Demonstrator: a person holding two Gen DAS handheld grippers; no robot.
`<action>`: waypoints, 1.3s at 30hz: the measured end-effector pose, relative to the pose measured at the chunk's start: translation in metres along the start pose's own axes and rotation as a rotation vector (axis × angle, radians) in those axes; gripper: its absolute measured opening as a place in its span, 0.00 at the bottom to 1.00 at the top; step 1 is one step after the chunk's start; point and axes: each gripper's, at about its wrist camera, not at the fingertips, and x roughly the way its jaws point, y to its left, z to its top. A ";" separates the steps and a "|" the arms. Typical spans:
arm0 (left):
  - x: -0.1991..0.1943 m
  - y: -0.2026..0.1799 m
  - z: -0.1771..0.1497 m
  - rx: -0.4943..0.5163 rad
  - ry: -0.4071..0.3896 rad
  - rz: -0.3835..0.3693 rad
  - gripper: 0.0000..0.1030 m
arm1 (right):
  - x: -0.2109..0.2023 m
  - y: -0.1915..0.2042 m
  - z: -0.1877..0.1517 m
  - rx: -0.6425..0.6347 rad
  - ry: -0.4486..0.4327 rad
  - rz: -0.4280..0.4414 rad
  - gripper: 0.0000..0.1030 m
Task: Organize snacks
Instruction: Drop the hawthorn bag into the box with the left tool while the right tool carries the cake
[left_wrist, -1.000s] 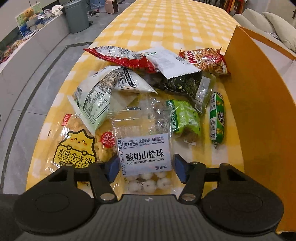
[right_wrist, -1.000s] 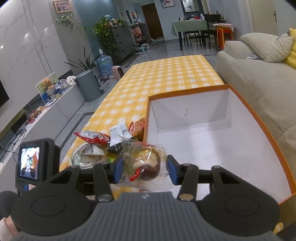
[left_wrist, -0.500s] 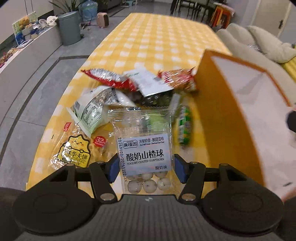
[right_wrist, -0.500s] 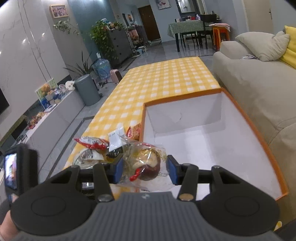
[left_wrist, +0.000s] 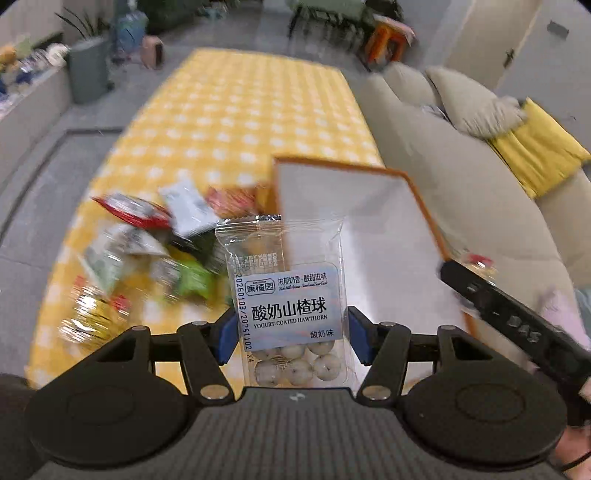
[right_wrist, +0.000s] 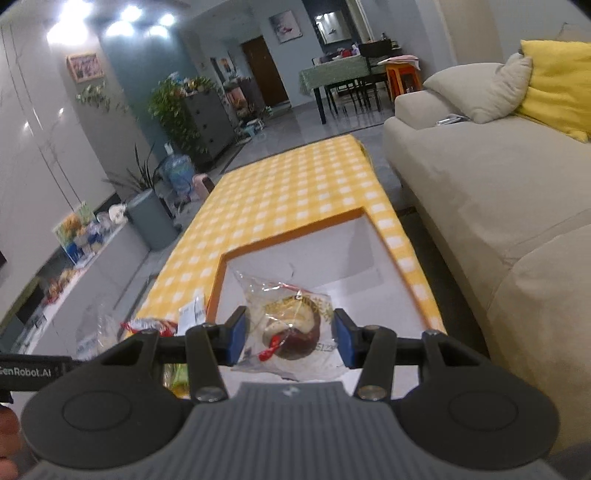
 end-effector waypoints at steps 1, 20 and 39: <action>0.006 -0.009 0.003 0.002 0.027 -0.026 0.66 | -0.002 -0.004 0.001 0.007 -0.009 0.002 0.46; 0.121 -0.073 -0.001 0.162 0.264 0.209 0.66 | -0.013 -0.061 0.011 0.166 -0.057 -0.012 0.46; 0.130 -0.061 -0.005 0.256 0.279 0.262 0.74 | 0.008 -0.057 0.009 0.195 0.023 0.011 0.46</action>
